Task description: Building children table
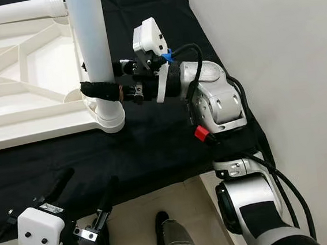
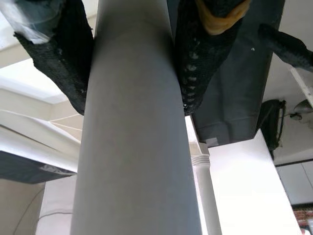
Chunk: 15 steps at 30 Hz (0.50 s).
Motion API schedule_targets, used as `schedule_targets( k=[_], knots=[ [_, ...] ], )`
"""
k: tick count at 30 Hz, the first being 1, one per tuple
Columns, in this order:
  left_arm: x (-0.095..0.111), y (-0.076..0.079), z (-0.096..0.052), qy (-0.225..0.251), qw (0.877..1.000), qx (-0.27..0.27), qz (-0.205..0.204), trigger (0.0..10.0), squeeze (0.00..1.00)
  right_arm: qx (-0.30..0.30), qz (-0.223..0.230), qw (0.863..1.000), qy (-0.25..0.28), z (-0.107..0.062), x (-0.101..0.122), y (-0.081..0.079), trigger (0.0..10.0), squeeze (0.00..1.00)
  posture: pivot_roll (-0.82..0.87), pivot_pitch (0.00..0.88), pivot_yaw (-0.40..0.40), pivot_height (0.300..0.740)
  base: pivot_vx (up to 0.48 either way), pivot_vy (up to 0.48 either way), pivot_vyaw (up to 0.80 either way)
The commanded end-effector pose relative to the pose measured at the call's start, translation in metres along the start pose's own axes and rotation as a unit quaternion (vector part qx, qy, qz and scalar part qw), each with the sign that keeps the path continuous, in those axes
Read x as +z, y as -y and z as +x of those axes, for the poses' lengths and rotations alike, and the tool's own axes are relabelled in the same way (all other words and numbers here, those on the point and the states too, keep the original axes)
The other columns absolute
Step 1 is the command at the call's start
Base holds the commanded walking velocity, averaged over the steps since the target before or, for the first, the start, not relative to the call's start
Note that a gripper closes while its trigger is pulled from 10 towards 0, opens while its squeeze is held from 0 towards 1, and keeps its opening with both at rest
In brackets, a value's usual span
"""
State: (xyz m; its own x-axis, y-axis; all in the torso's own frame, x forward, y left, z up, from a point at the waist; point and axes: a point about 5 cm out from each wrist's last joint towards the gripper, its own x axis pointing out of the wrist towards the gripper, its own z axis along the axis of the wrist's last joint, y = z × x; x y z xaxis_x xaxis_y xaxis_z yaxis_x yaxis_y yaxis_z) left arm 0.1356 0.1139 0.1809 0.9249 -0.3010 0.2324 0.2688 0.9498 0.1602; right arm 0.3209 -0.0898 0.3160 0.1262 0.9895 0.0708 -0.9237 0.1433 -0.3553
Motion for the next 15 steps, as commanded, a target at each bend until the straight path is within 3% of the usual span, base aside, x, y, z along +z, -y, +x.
schedule_targets(
  k=[1, 2, 3, 5, 6, 7, 9, 10, 13, 15],
  knots=[
    [-0.003, 0.002, -0.003, -0.016, 1.0, -0.005, -0.002, 10.0, 0.0, -0.039, 0.052, 0.997, -0.051, -0.005, -0.027, -0.01, 0.0, 0.0, 0.1, 0.403, -0.117, 0.74, 0.0, 0.0, 0.0],
    [-0.003, 0.002, -0.004, -0.016, 1.0, -0.004, -0.001, 10.0, 0.0, -0.073, 0.068, 0.992, -0.074, -0.008, -0.037, -0.012, 0.0, 0.0, 0.1, 0.401, -0.117, 0.74, 0.0, 0.0, 0.0],
    [-0.004, 0.001, -0.004, -0.016, 1.0, -0.004, -0.001, 10.0, 0.0, -0.256, 0.095, 0.95, -0.153, -0.018, -0.06, -0.003, 0.0, 0.0, 0.1, 0.395, -0.121, 0.74, 0.0, 0.0, 0.0],
    [-0.004, 0.001, -0.004, -0.016, 1.0, -0.004, -0.001, 10.0, 0.0, -0.256, 0.095, 0.95, -0.153, -0.018, -0.06, -0.003, 0.0, 0.0, 0.1, 0.395, -0.121, 0.74, 0.0, 0.0, 0.0],
    [-0.004, 0.001, -0.004, -0.017, 1.0, -0.004, 0.0, 10.0, 0.0, -0.414, 0.122, 0.879, -0.204, -0.035, -0.075, 0.002, 0.0, 0.0, 0.1, 0.395, -0.121, 0.74, 0.0, 0.0, 0.0],
    [-0.005, 0.0, -0.003, -0.017, 1.0, -0.004, 0.001, 10.0, 0.0, -0.491, 0.136, 0.827, -0.239, -0.05, -0.085, -0.015, 0.0, 0.0, 0.09, 0.381, -0.115, 0.74, 0.0, 0.0, 0.0],
    [-0.005, 0.0, -0.003, -0.017, 1.0, -0.004, 0.001, 10.0, 0.0, -0.491, 0.136, 0.827, -0.239, -0.05, -0.085, -0.015, 0.0, 0.0, 0.09, 0.381, -0.115, 0.74, 0.0, 0.0, 0.0],
    [-0.006, -0.001, -0.002, -0.017, 1.0, -0.004, 0.001, 10.0, 0.0, -0.537, 0.136, 0.794, -0.251, -0.064, -0.084, -0.028, 0.0, 0.0, 0.07, 0.379, -0.101, 0.74, 0.0, 0.0, 0.0],
    [-0.01, -0.003, 0.001, -0.016, 1.0, -0.006, 0.003, 10.0, 0.0, -0.556, 0.099, 0.785, -0.254, -0.084, -0.069, -0.029, 0.0, 0.0, 0.05, 0.35, -0.101, 0.74, 0.0, 0.0, 0.0],
    [-0.012, -0.005, 0.002, -0.016, 1.0, -0.006, 0.004, 10.0, 0.0, -0.565, 0.091, 0.779, -0.257, -0.087, -0.067, -0.026, 0.0, 0.0, 0.05, 0.337, -0.103, 0.74, 0.0, 0.0, 0.0]
  ],
)
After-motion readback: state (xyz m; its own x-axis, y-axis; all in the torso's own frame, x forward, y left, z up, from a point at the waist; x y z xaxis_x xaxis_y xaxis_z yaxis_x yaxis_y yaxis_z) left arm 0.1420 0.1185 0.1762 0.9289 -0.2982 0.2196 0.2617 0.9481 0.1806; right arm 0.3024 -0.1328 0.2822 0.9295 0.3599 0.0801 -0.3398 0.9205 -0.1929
